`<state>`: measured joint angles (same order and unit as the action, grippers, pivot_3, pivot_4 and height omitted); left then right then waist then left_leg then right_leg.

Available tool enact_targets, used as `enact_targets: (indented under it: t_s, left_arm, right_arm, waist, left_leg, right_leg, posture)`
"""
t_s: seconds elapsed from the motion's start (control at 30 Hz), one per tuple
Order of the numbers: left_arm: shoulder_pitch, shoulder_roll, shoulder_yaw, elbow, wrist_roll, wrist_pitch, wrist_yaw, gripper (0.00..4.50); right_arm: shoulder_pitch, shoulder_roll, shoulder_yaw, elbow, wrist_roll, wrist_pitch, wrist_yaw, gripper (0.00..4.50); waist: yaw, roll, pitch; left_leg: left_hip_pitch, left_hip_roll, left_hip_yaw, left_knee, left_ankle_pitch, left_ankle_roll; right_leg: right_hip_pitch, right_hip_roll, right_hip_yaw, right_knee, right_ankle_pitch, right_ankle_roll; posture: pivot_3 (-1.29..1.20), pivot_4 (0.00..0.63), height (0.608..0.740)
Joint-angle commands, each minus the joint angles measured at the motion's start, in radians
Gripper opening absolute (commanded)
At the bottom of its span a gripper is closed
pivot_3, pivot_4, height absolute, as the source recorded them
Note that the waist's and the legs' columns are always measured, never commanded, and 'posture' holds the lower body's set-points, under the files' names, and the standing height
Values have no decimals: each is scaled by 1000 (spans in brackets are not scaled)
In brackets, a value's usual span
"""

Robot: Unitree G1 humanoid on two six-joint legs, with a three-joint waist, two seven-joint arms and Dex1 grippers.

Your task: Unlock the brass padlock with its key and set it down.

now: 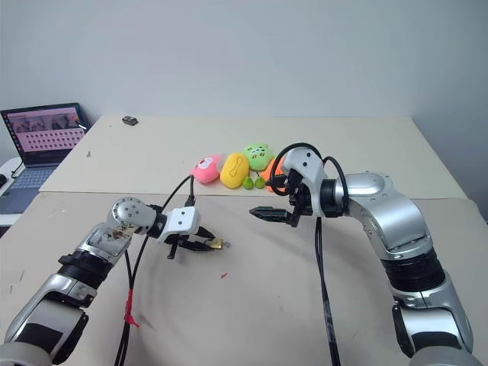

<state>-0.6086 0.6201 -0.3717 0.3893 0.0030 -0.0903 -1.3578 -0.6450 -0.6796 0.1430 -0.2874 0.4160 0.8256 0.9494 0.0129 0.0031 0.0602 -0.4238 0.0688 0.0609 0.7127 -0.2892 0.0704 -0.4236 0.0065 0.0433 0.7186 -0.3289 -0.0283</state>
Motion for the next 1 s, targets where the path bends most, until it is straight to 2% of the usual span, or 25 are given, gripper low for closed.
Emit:
enact_targets:
  t_s: [0.03, 0.27, 0.33, 0.4, 0.77, 1.0]
  left_arm:
    - [-15, 7, 10, 14, 8, -36, -7, 791]
    - [-14, -4, 1, 22, 15, -25, -25, 791]
    - [-8, -3, -5, 18, 20, -34, -30, 1798]
    - [-6, -5, -5, 17, 23, -38, -29, 2219]
    - [-10, -39, -3, 21, 21, -27, -17, 2219]
    - [-10, -75, 19, -18, -17, 54, -26, 2219]
  right_arm:
    - [2, 3, -18, -20, 4, -29, -11, 4500]
    - [5, 0, -20, -16, 2, -39, -14, 4500]
    - [5, -1, -20, -15, 1, -41, -16, 4500]
    - [5, -2, -20, -14, 1, -42, -16, 4500]
    - [-6, -6, -21, -8, -5, -42, -23, 4500]
    - [-7, -12, -21, -10, -8, -39, -29, 4500]
  waist:
    - [-1, 0, 0]
    - [-1, 0, 0]
    - [-1, 0, 0]
    - [-1, 1, 0]
    - [3, 1, 0]
    - [8, 1, -1]
  left_leg:
    - [0, 0, 0, 0, 0, 0]
    - [1, 0, 0, 0, 0, 0]
    - [1, 1, 0, 0, 0, 0]
    - [1, 0, 0, 0, 0, 0]
    - [1, 0, 0, 0, 0, 0]
    - [0, -2, 0, 1, 0, 0]
  right_leg:
    - [0, 0, 0, 0, 0, 0]
    - [0, 1, 0, 1, 0, 0]
    - [0, 1, 0, 1, 0, 0]
    - [0, 1, 0, 1, 0, 0]
    - [1, -1, 0, 0, 0, 0]
    - [1, -5, 0, 0, 0, 0]
  posture:
    - [0, 150, 640]
    - [0, 150, 640]
    - [0, 150, 640]
    - [0, 150, 640]
    - [0, 150, 640]
    - [0, 150, 640]
